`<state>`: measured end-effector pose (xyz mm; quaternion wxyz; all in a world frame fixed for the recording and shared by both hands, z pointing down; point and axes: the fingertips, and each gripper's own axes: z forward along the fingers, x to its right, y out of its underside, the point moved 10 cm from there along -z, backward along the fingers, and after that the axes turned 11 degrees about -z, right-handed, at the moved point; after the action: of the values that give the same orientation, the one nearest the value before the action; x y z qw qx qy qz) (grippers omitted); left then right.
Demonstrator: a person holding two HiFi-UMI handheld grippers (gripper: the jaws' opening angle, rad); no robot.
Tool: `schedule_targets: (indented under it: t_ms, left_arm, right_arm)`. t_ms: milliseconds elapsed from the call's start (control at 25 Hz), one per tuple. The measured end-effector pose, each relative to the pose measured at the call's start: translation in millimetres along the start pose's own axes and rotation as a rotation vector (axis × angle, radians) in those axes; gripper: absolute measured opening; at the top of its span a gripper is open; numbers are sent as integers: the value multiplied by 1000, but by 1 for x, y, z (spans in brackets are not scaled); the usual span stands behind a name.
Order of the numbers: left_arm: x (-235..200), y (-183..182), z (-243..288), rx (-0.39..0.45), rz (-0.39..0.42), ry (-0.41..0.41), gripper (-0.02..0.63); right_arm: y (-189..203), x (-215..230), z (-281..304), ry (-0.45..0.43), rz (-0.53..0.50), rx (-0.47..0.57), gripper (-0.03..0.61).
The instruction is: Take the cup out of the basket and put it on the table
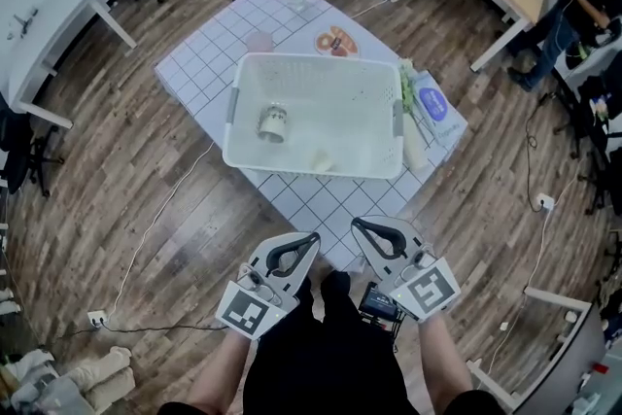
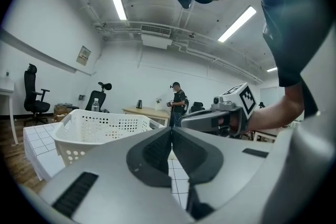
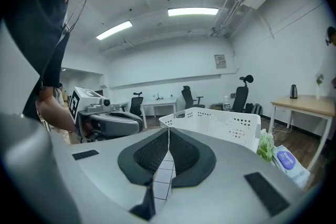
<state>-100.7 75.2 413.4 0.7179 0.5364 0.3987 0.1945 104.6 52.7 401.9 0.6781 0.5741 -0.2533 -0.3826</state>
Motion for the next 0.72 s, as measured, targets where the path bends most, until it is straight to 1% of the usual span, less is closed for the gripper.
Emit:
schedule_targets:
  t_ms: [360, 560, 720]
  left_arm:
    - [-17, -9, 12, 0, 21, 6, 8]
    - [-29, -14, 14, -4, 19, -16, 8]
    - [-37, -19, 15, -1, 31, -20, 8]
  right_arm:
    - [-9, 20, 20, -14, -39, 15, 25]
    - [-17, 36, 33, -24, -61, 28, 25]
    - [-19, 45, 44, -41, -87, 1, 25]
